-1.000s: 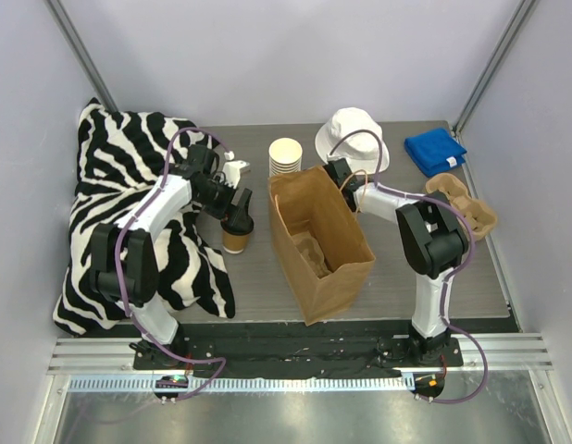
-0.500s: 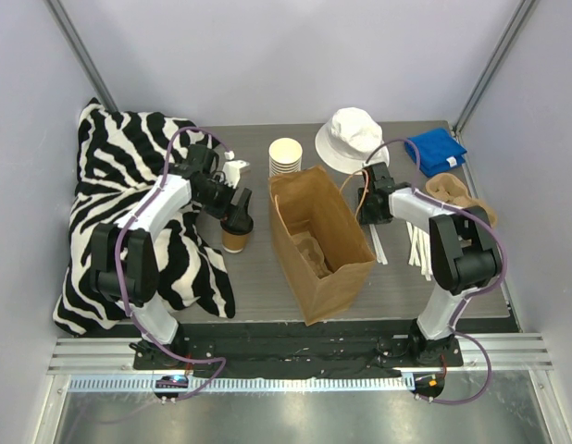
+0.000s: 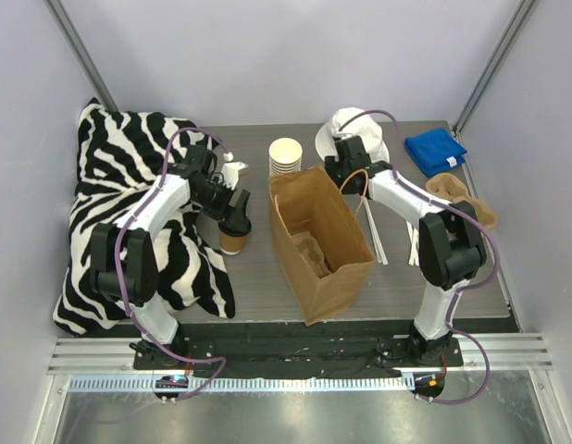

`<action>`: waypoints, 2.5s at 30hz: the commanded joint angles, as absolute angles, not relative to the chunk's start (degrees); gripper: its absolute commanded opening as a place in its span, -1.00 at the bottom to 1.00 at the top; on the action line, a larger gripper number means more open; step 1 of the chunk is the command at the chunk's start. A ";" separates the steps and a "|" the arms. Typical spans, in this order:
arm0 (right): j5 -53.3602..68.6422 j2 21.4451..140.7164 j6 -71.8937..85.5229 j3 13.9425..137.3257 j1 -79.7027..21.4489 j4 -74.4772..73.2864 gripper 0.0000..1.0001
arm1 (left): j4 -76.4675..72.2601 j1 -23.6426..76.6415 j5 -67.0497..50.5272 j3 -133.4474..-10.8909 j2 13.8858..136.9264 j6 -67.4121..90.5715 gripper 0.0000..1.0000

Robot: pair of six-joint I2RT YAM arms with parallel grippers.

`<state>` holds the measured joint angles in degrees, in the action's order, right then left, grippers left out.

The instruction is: Pack the takeout coffee

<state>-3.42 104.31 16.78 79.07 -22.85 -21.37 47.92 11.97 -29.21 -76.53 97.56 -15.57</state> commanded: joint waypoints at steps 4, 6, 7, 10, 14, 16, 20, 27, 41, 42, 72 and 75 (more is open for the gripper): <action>-5.80 110.74 19.25 83.40 -26.54 -18.90 -0.08 | 48.52 10.90 -30.94 -77.43 97.21 -16.70 0.18; -6.76 112.32 19.07 84.20 -27.16 -19.07 -0.09 | 48.52 10.64 -30.85 -77.34 97.21 -16.79 0.19; -7.46 112.76 19.07 84.29 -27.33 -18.81 -0.09 | 48.60 10.55 -31.11 -77.34 97.29 -16.87 0.18; -8.96 114.25 18.20 84.20 -27.95 -18.28 -0.09 | 48.60 10.28 -31.11 -77.34 97.65 -16.96 0.18; -11.16 116.45 17.49 83.94 -28.56 -17.84 -0.10 | 48.60 10.28 -31.29 -77.87 98.17 -17.05 0.18; -12.21 117.42 16.88 83.94 -28.56 -17.93 -0.10 | 48.78 10.28 -31.29 -78.22 98.52 -17.31 0.19; -15.02 116.81 15.03 82.71 -28.30 -19.25 -0.16 | 49.31 9.93 -31.38 -79.28 98.96 -17.49 0.18; -14.42 111.19 12.40 76.73 -26.37 -21.71 -0.55 | 49.57 9.76 -31.99 -79.10 98.53 -17.93 0.18; -12.65 97.48 1.32 63.55 -14.15 -29.88 -0.90 | 46.85 9.32 -33.22 -75.33 95.19 -17.93 0.19; -12.92 96.95 0.71 62.85 -13.28 -30.14 -0.89 | 46.50 9.23 -33.40 -74.97 95.01 -17.84 0.18; -3.08 89.04 -3.69 75.32 -8.53 -41.04 0.07 | 14.60 11.43 -39.02 -51.51 82.27 -13.18 0.30; -2.90 87.89 -4.04 76.64 -8.26 -41.75 0.14 | 13.71 11.43 -39.11 -49.05 81.13 -13.80 0.36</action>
<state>-4.03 92.38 -2.76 72.77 -8.88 -40.88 18.74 11.18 -38.04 -51.68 83.50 -13.47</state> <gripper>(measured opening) 0.554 0.845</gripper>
